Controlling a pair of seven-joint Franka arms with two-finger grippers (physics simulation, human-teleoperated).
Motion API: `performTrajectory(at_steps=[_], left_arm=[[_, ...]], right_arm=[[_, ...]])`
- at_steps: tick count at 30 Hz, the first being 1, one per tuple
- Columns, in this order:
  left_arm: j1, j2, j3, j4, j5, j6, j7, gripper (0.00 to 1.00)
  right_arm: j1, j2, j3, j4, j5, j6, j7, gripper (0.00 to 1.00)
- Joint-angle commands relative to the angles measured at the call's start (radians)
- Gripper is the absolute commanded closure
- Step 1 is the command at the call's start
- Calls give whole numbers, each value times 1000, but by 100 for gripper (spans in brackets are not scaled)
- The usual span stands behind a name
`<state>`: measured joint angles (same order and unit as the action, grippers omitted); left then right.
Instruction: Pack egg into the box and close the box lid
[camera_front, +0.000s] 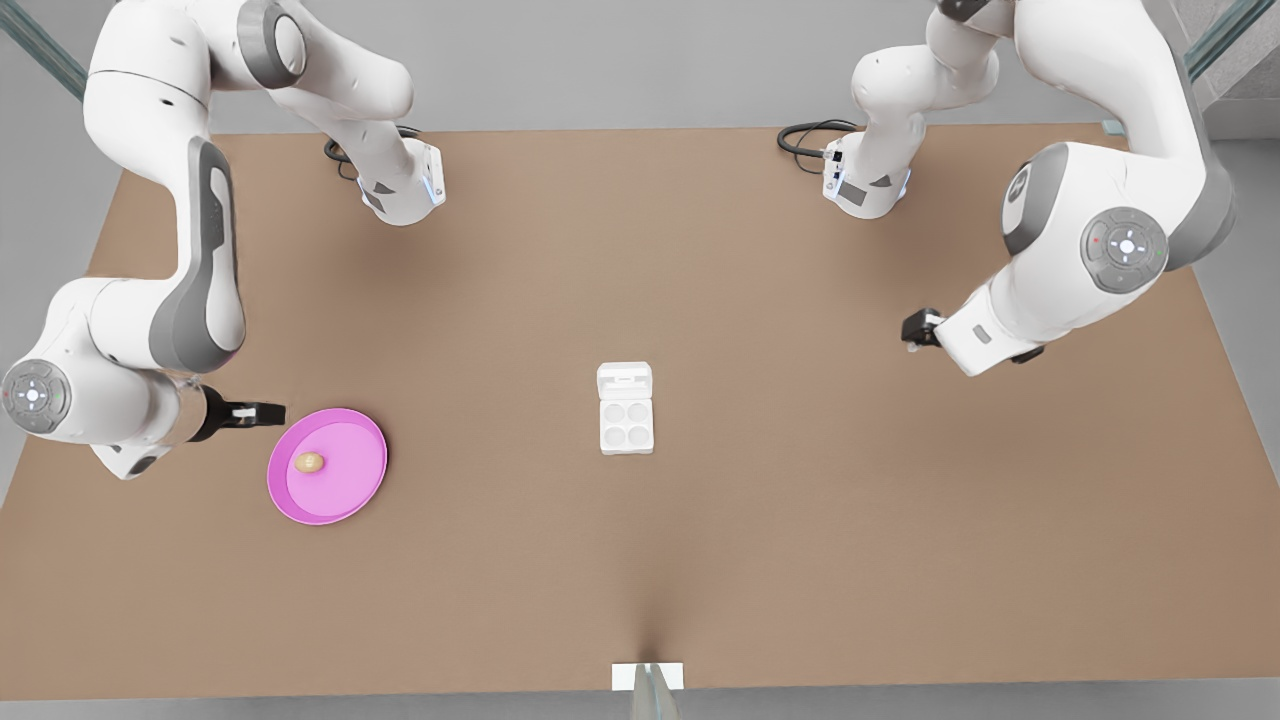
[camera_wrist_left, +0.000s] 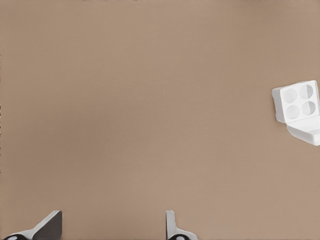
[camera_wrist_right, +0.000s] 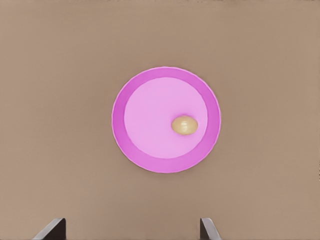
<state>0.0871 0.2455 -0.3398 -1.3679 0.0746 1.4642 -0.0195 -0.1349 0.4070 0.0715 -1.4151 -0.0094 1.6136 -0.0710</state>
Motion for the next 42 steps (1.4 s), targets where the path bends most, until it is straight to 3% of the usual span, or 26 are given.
performTrajectory(at_steps=[1,4,13,18,20,27,42], left_arm=[[0,9,-1,6,19,70,-48,0],[-4,17,-2,-7,10,71,-28,0],[-6,66,1,-19,48,73,-30,0],[-7,67,1,-19,54,73,-31,0],[-9,67,1,-19,54,73,-31,0],[-9,67,1,-20,54,74,-31,0],[-10,69,1,-20,54,74,-33,0]], right_arm=[[-8,15,1,43,9,129,-47,0],[-3,61,4,65,5,103,-21,0],[-9,294,2,53,-113,387,-18,0],[-18,62,14,-393,-113,586,-13,0],[-17,18,16,-499,-132,689,-13,0],[-83,101,14,-496,-196,827,45,0],[-95,177,22,-502,-192,902,66,0]])
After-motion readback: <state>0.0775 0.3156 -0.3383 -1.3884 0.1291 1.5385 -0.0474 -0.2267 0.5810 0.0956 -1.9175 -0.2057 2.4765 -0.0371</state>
